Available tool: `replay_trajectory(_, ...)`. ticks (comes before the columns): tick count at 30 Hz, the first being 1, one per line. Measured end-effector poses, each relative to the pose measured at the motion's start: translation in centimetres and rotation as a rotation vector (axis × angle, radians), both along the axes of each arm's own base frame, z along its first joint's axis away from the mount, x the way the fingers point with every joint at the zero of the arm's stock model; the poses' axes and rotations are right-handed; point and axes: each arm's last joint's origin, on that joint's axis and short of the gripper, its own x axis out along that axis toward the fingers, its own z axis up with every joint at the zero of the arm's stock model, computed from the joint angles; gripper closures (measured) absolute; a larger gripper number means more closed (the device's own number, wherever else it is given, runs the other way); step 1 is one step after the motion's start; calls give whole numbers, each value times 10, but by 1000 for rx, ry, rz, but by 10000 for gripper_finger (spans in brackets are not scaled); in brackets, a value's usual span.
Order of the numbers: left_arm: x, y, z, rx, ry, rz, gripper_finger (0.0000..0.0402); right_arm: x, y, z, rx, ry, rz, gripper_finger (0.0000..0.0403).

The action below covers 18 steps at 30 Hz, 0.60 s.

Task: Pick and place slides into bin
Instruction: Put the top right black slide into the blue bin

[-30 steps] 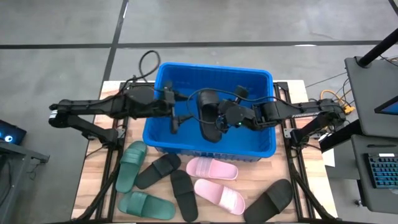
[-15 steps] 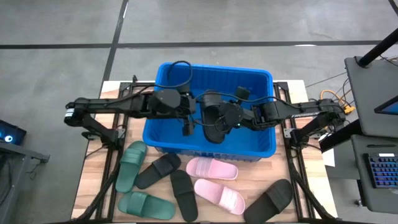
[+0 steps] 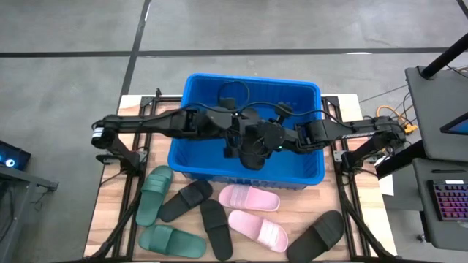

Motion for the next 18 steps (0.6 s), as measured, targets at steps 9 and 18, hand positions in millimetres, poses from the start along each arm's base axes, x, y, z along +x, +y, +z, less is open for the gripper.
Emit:
replay_trajectory(9, 6, 2, -6, 91, 37, 51, 110, 0, 1, 2, 0, -8, 5, 394)
replay_trajectory(18, 8, 5, -7, 91, 21, 82, 110, 3, 6, 3, 20, -7, 90, 394)
